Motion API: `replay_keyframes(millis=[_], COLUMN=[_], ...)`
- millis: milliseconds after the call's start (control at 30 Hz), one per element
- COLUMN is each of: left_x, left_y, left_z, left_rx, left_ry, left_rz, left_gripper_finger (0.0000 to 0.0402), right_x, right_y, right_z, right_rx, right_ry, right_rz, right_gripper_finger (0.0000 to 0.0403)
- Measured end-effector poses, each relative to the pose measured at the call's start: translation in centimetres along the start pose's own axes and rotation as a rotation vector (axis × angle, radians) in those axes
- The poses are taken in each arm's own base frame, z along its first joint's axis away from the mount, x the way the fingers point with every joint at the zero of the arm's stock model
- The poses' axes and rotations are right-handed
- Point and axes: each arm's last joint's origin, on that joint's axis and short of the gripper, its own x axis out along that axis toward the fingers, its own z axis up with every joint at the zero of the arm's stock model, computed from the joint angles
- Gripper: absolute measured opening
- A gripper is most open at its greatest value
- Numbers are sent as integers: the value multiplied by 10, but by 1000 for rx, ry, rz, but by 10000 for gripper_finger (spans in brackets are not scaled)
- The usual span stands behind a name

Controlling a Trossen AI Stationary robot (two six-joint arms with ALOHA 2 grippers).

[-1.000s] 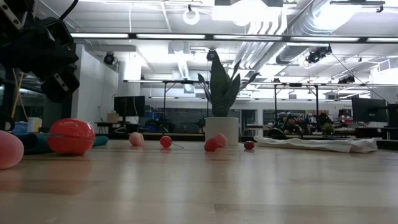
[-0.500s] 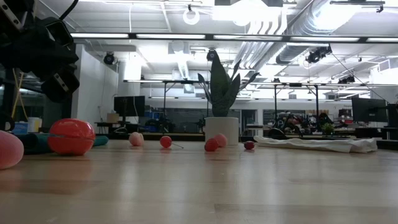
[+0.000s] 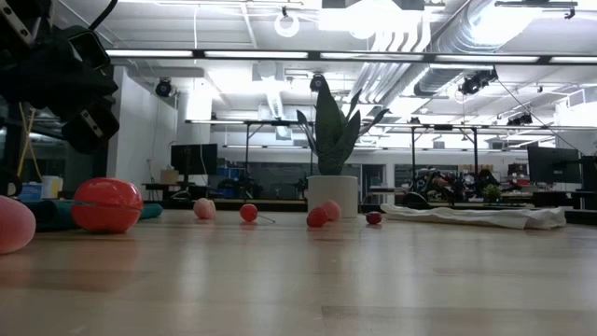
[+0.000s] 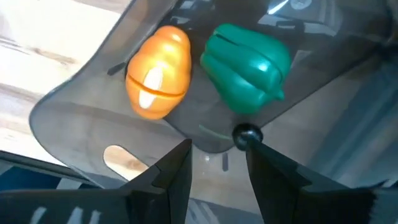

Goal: Pick and placing Produce into tupperware
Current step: Put the right red cherry into the black bin

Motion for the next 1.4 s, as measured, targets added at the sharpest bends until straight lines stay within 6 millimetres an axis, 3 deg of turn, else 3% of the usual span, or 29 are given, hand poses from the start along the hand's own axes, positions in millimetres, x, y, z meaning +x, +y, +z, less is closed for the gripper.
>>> replay_keyframes(millis=[333,567,933,1400], left_x=[0,0,0,0], left_y=[0,0,0,0], left_z=[0,0,0,0], left_rx=[0,0,0,0], left_ry=[0,0,0,0], left_rz=[0,0,0,1], left_gripper_finger=[1,1,1,1], right_x=[-21,-48,-94,-126], right_y=[7,7,-3,-23], right_z=[-8,-10,-7,7], right_rx=[-28,-29,-25,-29], right_ry=[11,33,23,30], right_rz=[14,41,32,48], right_gripper_finger=[142,142,142,142])
